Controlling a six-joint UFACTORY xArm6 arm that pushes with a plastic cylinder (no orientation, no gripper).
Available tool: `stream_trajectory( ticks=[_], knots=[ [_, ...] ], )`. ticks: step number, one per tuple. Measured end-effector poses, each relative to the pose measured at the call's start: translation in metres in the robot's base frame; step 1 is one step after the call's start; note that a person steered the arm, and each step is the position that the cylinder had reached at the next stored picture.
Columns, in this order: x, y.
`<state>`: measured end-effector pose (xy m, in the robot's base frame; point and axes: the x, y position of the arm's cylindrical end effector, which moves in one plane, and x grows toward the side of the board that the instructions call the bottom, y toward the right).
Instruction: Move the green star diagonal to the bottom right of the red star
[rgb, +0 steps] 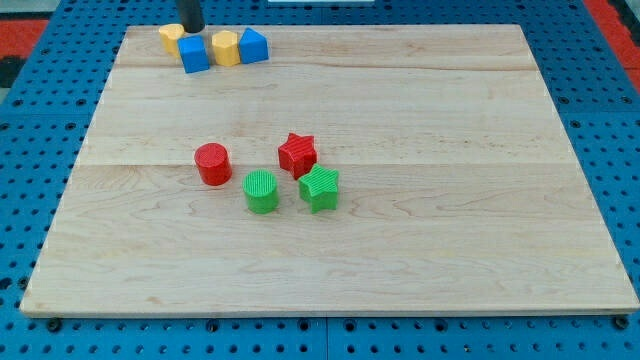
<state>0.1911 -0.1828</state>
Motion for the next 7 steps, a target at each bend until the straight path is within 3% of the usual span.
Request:
stream_trajectory(
  ticks=[7],
  knots=[
    [0.000,0.014]
  ],
)
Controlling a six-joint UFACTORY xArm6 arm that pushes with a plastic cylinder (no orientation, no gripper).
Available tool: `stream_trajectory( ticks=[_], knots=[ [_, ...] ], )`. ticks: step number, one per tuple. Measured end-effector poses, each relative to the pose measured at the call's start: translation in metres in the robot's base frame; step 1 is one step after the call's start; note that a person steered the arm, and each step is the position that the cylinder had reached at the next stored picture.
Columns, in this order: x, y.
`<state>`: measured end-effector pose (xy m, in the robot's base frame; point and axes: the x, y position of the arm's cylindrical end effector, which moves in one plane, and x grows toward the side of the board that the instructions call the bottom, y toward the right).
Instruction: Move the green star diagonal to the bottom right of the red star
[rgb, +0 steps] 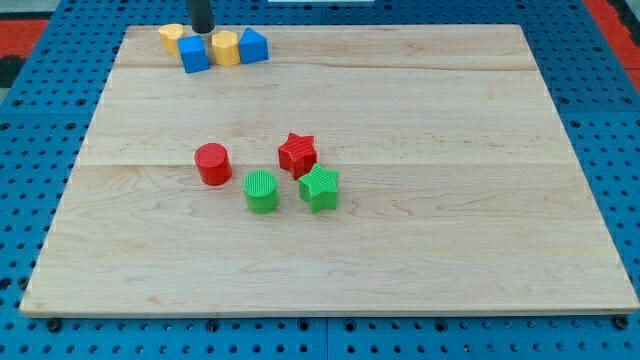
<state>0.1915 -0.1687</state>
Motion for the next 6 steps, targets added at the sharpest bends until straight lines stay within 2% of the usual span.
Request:
stream_trajectory(
  ticks=[6],
  knots=[
    [0.0004,0.0025]
  ],
)
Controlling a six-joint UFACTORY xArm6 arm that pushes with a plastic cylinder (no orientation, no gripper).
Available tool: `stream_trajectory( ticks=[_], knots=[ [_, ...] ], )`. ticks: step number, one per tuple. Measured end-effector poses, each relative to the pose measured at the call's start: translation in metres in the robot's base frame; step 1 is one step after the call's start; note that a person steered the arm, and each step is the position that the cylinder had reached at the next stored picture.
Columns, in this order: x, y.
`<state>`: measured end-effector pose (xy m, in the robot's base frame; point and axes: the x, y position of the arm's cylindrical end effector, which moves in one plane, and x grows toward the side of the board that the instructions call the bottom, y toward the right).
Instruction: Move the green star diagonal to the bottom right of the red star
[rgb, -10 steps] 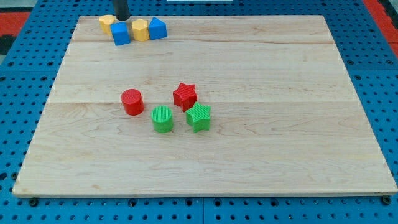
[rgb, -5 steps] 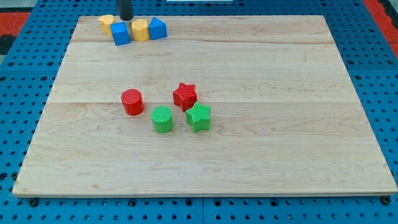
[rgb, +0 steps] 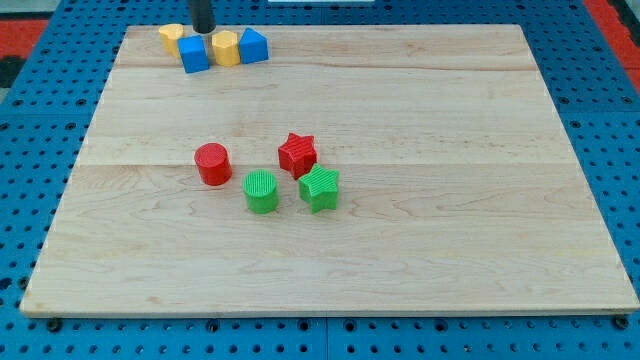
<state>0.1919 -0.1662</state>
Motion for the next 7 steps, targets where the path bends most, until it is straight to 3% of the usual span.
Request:
stream_trajectory(
  ticks=[4,6,7],
  knots=[
    [0.000,0.011],
    [0.000,0.046],
    [0.001,0.095]
  ],
)
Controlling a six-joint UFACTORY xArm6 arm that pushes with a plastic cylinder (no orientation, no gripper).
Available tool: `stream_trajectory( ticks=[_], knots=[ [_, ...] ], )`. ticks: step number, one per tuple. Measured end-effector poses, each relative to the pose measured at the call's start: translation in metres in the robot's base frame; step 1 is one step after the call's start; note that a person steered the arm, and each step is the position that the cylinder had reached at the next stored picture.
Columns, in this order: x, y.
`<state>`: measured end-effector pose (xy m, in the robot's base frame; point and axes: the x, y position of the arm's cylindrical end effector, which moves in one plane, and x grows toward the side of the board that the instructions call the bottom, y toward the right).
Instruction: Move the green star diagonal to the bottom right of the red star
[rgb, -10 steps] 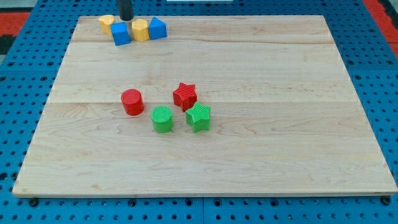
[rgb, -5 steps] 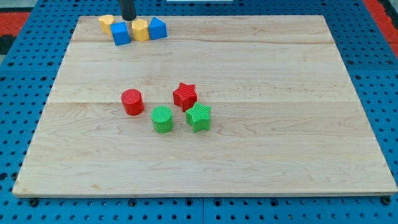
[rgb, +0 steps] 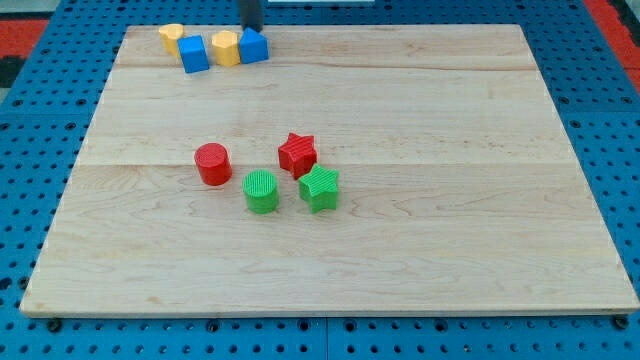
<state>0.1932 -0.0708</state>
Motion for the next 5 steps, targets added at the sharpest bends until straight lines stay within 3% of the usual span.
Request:
stream_trajectory(
  ticks=[2,3,4,5],
  knots=[
    [0.000,0.056],
    [0.000,0.143],
    [0.047,0.159],
    [0.137,0.126]
  ],
)
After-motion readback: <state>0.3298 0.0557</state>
